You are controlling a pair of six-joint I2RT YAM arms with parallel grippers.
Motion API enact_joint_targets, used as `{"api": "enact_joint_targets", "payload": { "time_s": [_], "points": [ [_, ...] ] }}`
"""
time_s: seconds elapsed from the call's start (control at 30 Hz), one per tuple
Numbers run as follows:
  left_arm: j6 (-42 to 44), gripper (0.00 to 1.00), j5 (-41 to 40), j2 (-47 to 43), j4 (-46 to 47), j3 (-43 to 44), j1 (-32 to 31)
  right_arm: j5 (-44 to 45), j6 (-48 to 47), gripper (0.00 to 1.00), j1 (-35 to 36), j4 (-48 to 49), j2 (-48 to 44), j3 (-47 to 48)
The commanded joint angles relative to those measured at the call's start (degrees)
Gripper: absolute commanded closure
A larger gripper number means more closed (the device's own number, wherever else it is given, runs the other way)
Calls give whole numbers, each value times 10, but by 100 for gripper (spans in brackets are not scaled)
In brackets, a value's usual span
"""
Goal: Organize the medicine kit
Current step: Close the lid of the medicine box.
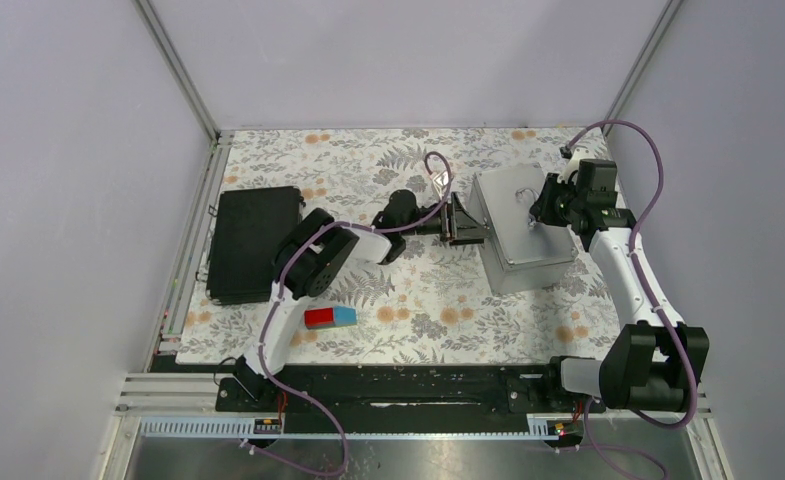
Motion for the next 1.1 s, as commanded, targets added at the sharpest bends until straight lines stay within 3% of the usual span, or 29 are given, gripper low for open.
{"api": "enact_joint_targets", "payload": {
  "time_s": [0.0,0.23,0.4,0.8,1.07],
  "points": [
    [15,21,-15,-62,69,-16,15,-22,10,98,10,-138,41,-49],
    [14,14,-35,-42,23,-37,18,-17,2,98,10,-141,49,-43],
    [5,8,-50,3,23,0,18,-15,-5,98,11,-145,52,-39],
    [-11,4,-33,22,30,40,13,-9,-14,98,11,-144,53,-47],
    [-34,3,11,57,83,82,5,-6,-22,98,11,-145,58,-47]
  ]
}}
